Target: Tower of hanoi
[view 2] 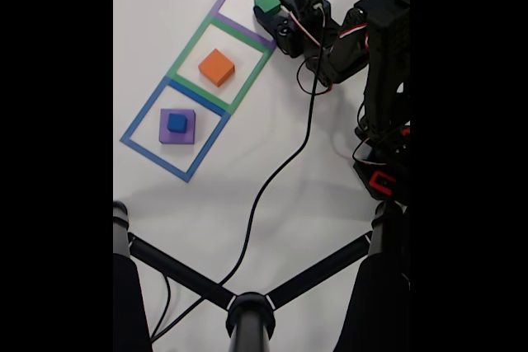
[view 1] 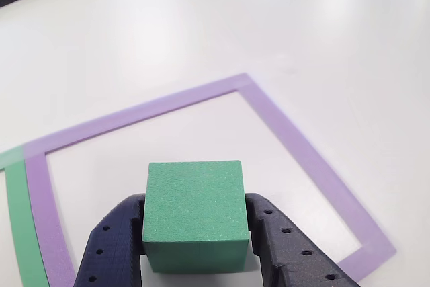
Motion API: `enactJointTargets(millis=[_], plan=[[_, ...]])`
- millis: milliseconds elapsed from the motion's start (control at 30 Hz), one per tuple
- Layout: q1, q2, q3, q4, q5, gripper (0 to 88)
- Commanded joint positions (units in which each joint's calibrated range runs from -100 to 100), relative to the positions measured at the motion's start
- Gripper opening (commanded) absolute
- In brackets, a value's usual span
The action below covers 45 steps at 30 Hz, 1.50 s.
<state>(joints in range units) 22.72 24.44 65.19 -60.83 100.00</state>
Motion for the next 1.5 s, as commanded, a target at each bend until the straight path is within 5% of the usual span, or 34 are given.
enactJointTargets(millis=[0,367,633,733,1000,1133,1467], plan=[[-0.80,-0.24,-1.08,-1.61,0.00,13.6],[-0.26,-1.44,-0.72,-1.77,0.00,22.8],[-0.49,-19.71,6.10,10.29,0.00,24.4],[-0.64,-31.57,7.19,23.56,0.00,22.7],[-3.69,-59.06,-7.62,79.01,0.00,1.0],[-6.59,-65.15,-18.53,101.34,-0.18,0.0],[-19.17,-68.27,-48.42,141.25,-14.52,0.0]])
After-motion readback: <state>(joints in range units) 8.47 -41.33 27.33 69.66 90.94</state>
